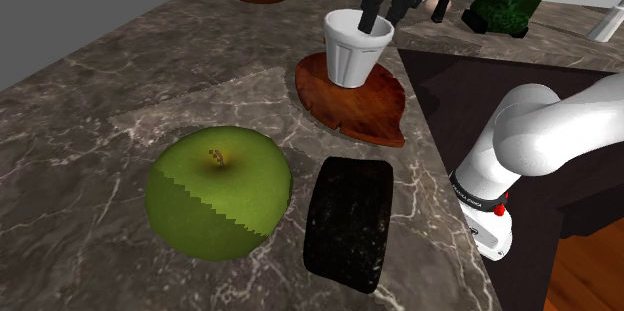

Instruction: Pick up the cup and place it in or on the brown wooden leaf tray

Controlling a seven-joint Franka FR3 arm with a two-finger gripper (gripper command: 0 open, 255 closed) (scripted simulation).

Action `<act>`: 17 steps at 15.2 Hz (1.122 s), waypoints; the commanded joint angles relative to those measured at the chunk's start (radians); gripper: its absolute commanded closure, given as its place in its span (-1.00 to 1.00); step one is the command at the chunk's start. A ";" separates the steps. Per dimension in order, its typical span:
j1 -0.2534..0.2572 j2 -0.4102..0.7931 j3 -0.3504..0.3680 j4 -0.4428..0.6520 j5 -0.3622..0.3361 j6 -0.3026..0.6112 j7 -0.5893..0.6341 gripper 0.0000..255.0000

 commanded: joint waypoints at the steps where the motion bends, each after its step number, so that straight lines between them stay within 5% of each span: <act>1: 0.000 0.000 0.000 0.000 0.000 0.000 0.000 -1.00; 5: 0.000 0.000 0.000 0.000 0.000 0.000 0.000 -1.00; 9: -0.008 0.043 -0.032 0.154 -0.023 -0.115 0.012 -1.00; 17: -0.008 0.043 -0.032 0.154 -0.023 -0.115 0.012 -1.00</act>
